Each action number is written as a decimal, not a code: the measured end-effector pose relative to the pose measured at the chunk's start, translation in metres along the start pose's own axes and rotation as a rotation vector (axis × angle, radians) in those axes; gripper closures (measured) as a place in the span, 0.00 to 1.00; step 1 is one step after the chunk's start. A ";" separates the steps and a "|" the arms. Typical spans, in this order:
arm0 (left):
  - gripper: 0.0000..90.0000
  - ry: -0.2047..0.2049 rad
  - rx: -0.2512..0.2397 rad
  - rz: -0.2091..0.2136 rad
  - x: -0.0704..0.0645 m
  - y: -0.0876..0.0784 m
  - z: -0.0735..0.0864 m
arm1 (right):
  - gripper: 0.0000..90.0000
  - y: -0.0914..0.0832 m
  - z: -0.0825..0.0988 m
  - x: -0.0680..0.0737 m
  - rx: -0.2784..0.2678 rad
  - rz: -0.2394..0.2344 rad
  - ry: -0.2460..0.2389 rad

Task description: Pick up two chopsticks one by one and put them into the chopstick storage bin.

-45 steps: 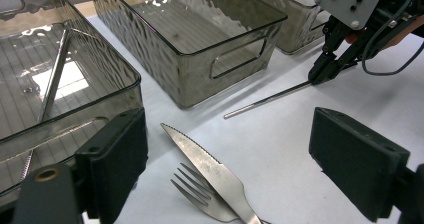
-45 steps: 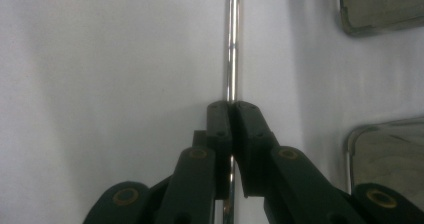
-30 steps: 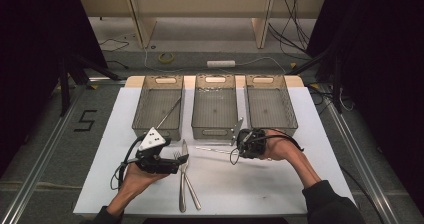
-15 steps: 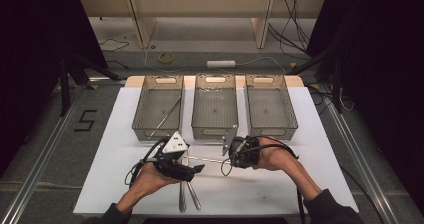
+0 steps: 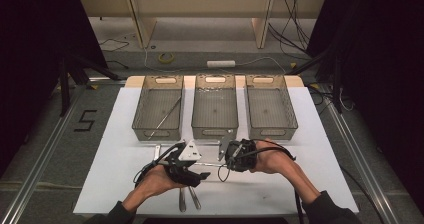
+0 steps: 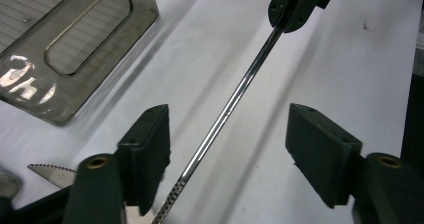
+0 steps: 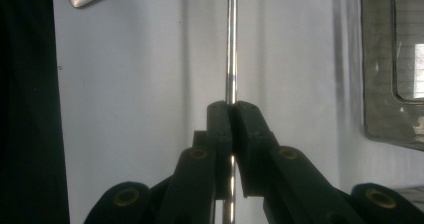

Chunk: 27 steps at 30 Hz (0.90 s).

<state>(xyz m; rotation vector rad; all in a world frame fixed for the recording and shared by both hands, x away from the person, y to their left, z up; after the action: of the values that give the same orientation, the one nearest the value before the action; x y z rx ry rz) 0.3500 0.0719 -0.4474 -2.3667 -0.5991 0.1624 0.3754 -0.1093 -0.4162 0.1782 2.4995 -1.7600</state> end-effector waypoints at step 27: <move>0.89 0.145 0.080 0.125 -0.016 0.002 -0.001 | 0.96 -0.002 -0.005 0.016 0.007 -0.050 -0.117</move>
<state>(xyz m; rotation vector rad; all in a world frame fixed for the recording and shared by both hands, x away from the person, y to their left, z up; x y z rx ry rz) 0.3373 0.0622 -0.4486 -2.3154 -0.3687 0.0677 0.3591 -0.1041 -0.4150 0.0124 2.4364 -1.7426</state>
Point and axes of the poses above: each handheld gripper's, and its own axes: y roughly forward along the jaws, z roughly out of its underside, x roughly to its left, the point moved 2 cm from there along y, roughly forward along the jaws, and after that the axes turned 5 degrees about -x, right-handed, at the moved point
